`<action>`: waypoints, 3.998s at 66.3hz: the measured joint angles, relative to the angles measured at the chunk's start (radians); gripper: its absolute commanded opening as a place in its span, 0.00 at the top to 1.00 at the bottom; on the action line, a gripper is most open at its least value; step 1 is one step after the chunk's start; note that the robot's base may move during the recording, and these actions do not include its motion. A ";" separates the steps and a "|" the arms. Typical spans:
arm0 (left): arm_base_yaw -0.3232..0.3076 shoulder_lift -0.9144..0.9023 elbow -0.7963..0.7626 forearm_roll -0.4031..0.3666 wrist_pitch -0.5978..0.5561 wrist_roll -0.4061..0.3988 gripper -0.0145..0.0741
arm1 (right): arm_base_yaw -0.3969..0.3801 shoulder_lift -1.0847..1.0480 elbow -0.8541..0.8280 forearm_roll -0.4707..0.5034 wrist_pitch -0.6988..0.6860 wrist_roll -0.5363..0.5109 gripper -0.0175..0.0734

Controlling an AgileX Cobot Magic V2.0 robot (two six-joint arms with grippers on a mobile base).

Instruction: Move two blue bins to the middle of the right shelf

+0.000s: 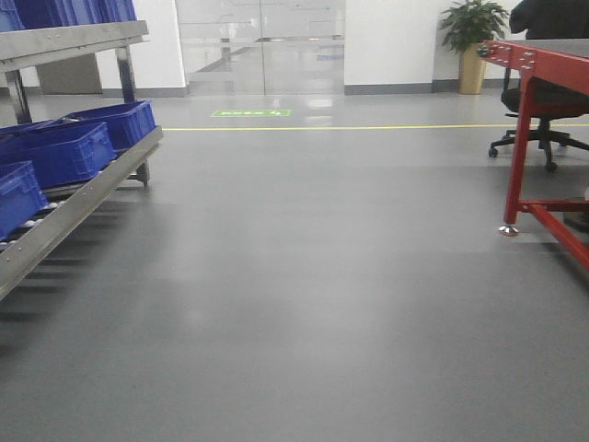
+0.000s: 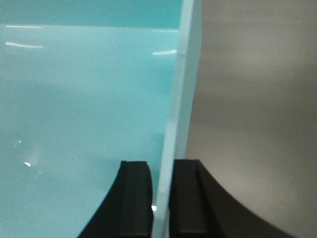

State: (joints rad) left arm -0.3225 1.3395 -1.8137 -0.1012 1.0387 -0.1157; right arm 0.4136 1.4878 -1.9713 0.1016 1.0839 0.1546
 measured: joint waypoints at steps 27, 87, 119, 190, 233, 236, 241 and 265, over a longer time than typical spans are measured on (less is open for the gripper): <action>0.000 0.000 0.000 0.000 -0.004 0.000 0.96 | 0.000 0.000 0.000 0.000 -0.002 0.000 0.98; 0.000 0.000 0.000 0.000 -0.004 0.000 0.96 | 0.000 0.000 0.000 0.000 -0.008 0.000 0.98; 0.000 0.000 0.000 0.002 -0.004 0.000 0.96 | 0.000 0.000 0.000 0.000 -0.008 -0.002 0.98; 0.000 0.000 0.000 0.004 -0.004 0.000 0.96 | 0.000 0.000 0.000 0.000 -0.008 -0.002 0.98; 0.000 0.000 0.000 0.004 -0.004 0.000 0.96 | 0.000 0.000 0.000 0.000 -0.008 -0.002 0.98; 0.000 0.000 0.000 0.004 -0.004 0.000 0.96 | 0.000 0.000 0.000 0.000 -0.008 -0.002 0.98; 0.000 0.000 0.000 0.004 -0.004 0.000 0.96 | 0.000 0.000 0.000 0.000 -0.008 -0.002 0.98; 0.000 0.000 0.000 0.004 -0.004 0.000 0.96 | 0.000 0.000 0.000 0.000 -0.008 -0.002 0.98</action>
State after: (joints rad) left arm -0.3225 1.3395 -1.8137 -0.0973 1.0347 -0.1157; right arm 0.4136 1.4878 -1.9713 0.1016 1.0761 0.1527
